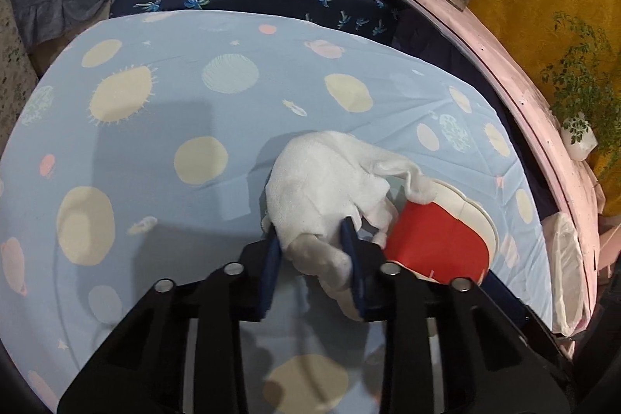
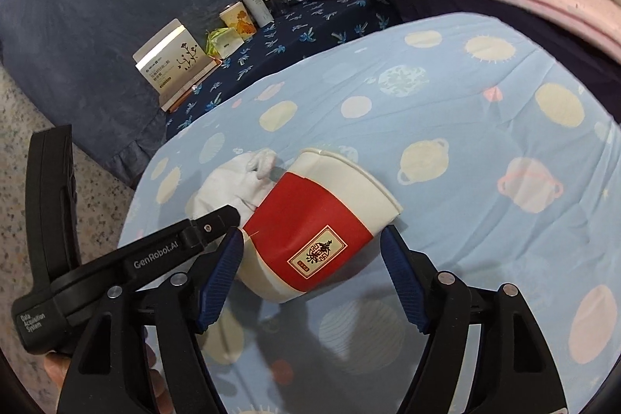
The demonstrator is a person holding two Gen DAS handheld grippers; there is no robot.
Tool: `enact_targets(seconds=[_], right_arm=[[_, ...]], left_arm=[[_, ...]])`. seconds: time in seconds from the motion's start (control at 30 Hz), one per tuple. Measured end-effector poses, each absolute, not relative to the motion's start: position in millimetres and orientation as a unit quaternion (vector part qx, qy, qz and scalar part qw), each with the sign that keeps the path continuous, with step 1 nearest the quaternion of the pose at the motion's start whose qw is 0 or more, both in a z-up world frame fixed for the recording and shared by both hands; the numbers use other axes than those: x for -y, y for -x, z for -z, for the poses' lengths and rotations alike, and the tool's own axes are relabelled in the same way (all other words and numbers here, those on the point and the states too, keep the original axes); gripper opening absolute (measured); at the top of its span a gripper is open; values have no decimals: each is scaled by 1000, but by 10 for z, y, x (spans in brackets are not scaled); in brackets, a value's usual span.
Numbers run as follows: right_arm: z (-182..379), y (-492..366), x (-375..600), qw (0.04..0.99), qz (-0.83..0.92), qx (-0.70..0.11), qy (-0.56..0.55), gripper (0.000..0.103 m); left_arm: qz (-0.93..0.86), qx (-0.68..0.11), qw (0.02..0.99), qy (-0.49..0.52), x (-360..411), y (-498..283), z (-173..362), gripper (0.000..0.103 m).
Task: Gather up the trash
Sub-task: 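Grasp the white glove with the left tool while the right tool grasps the red-white paper cup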
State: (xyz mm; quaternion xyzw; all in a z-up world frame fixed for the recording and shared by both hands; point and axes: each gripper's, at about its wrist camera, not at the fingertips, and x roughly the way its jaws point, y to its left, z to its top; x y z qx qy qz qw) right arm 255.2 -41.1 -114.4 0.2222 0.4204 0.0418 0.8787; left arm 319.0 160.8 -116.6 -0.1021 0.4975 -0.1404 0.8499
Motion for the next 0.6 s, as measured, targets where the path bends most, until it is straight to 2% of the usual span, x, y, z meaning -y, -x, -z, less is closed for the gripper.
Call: enact_targets(seconds=[0.07, 0.23, 0.33, 0.4, 0.5, 0.6], right_arm=[[1173, -2550, 440, 872, -51, -424, -238, 70], [1220, -2495, 464, 861, -72, -431, -259, 68], [1224, -2456, 445, 857, -86, -433, -266, 60], [1194, -2414, 422, 860, -94, -428, -262, 46], [1150, -2365, 396, 863, -98, -428, -251, 34], [1124, -2301, 423, 864, -94, -427, -249, 34]], left_arm=[[147, -500, 848, 102, -1601, -3158, 1171, 17], [155, -503, 844, 101, -1600, -3033, 1190, 12], [158, -502, 846, 83, -1531, -2925, 1197, 11], [161, -500, 847, 79, -1503, -2849, 1192, 10], [171, -503, 842, 88, -1490, -2758, 1175, 10], [174, -501, 844, 82, -1453, -2632, 1141, 8]])
